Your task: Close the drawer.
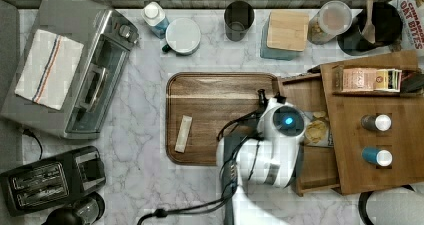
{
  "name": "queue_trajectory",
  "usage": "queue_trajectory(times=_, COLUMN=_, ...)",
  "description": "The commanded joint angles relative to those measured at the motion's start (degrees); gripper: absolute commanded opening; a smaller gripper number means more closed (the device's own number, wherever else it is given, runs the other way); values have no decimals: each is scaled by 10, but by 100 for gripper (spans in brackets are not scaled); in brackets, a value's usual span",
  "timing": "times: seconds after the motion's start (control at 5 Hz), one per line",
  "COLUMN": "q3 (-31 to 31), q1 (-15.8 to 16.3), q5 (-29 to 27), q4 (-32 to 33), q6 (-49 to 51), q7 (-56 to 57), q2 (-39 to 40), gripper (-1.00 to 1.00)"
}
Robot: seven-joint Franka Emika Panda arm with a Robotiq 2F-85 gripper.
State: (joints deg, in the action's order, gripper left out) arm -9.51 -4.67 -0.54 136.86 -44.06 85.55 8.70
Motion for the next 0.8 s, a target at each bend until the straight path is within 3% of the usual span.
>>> queue_trajectory(times=0.2, q3=-111, q1=-96, q5=-92, q4=-207, q6=-81, q7=125, q2=48, gripper=-100)
queue_trajectory(times=0.4, q3=-148, q1=-72, q5=-10, q4=-184, q6=-126, q7=56, q2=34, gripper=-100)
queue_trajectory(times=0.8, q3=-162, q1=-60, q5=2, q4=-151, q6=-135, q7=31, q2=16, gripper=-100)
